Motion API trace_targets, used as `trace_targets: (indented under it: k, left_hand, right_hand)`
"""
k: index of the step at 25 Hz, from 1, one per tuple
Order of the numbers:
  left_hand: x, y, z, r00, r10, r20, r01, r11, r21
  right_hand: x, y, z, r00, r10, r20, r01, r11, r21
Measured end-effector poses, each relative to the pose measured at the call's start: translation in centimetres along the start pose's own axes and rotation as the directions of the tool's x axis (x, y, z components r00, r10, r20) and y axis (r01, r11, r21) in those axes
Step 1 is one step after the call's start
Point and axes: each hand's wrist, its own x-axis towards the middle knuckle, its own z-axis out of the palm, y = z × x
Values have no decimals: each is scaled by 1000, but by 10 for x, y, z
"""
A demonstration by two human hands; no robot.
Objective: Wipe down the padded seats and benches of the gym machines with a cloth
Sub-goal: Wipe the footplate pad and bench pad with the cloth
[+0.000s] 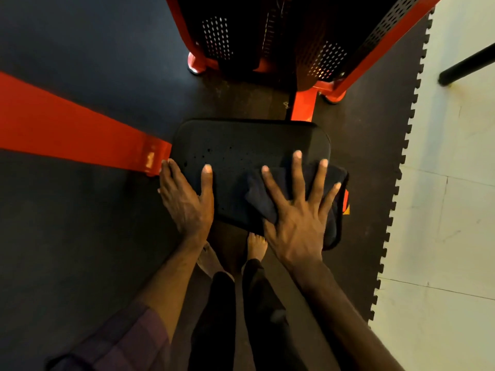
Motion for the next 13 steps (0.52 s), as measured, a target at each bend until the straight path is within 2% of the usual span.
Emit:
trace_targets:
  k: [3, 4, 5, 7, 9, 10, 11, 13]
  left_hand:
    - [1, -7, 1, 1000, 10, 12, -10, 1000, -13]
    - [1, -7, 0, 1000, 11, 14, -11, 1000, -10]
    - [3, -7, 1, 1000, 7, 5, -7, 1000, 0]
    - [5, -7, 4, 1000, 9, 0, -9, 1000, 19]
    - [6, -9, 7, 999, 34, -5, -34, 998, 44]
    - [6, -11, 7, 999, 38, -12, -37, 998, 50]
    - [6, -12, 6, 999, 34, -7, -34, 998, 43]
    - [6, -13, 5, 999, 33, 25, -33, 999, 8]
  right_hand:
    - [-45, 31, 1, 964, -264, 39, 261, 964, 57]
    - [-56, 43, -2, 961, -274, 27, 269, 956, 117]
    - [-55, 48, -3, 975, -221, 6, 216, 960, 178]
    - [-24, 39, 3, 1000, 5, -10, -2, 961, 277]
    - [14, 22, 2, 984, 175, -10, -164, 940, 298]
    - [17, 16, 2, 985, 169, -29, -155, 953, 261]
    - [8, 17, 3, 994, 102, -44, -89, 969, 232]
    - [-28, 30, 3, 999, -42, -10, 43, 959, 281]
